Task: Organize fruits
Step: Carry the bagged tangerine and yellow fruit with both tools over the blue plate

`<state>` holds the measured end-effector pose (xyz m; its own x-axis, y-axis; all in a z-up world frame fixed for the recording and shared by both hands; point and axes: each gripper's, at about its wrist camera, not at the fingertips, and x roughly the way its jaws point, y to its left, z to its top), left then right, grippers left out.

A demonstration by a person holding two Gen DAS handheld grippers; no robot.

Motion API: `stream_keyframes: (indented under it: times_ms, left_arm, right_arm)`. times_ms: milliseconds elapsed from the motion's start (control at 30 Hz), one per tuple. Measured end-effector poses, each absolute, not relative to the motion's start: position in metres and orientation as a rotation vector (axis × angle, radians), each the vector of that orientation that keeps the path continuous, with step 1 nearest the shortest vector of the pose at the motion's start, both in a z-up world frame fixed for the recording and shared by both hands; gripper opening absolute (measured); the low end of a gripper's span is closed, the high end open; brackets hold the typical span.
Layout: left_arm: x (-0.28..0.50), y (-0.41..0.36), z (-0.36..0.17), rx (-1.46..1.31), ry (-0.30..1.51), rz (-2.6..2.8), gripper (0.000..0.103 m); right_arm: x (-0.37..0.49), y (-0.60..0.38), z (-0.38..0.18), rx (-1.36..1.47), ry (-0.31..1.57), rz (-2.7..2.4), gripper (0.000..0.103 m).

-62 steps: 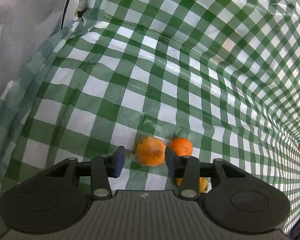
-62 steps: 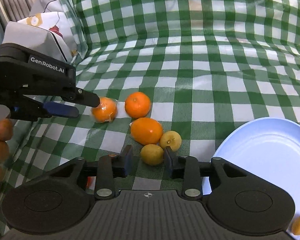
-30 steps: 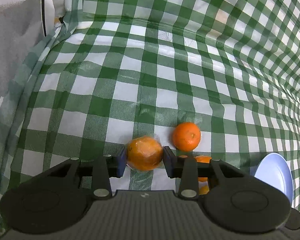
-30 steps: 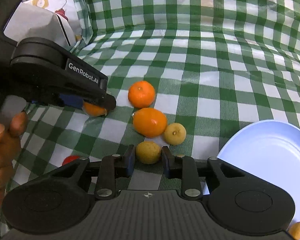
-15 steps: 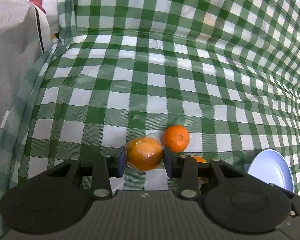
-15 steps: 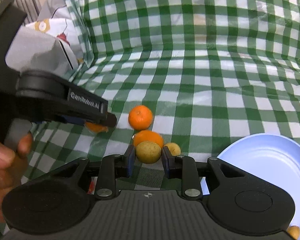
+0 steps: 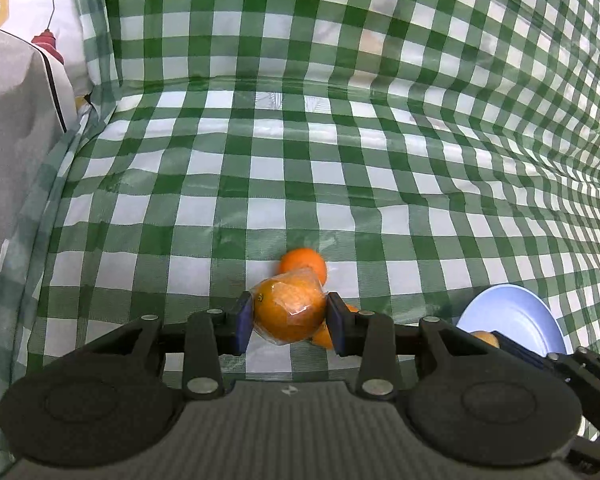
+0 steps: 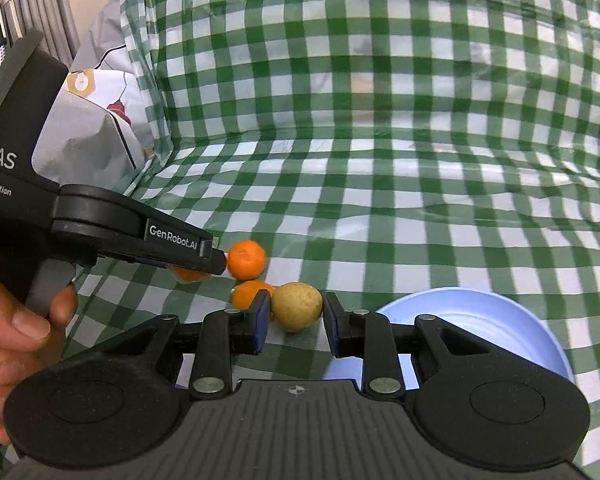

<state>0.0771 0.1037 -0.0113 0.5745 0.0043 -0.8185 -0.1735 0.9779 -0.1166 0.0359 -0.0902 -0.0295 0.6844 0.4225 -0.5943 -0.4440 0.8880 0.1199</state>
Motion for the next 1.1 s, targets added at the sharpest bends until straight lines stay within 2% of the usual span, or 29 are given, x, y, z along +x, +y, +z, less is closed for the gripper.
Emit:
stream_keyframes:
  times_ms: [1100]
  left_arm:
    - [0.082,0.064,-0.007,-0.004,0.873,0.078,0.042]
  right_arm:
    - [0.042,-0.139,-0.017,-0.015,0.624,0.346,0.030]
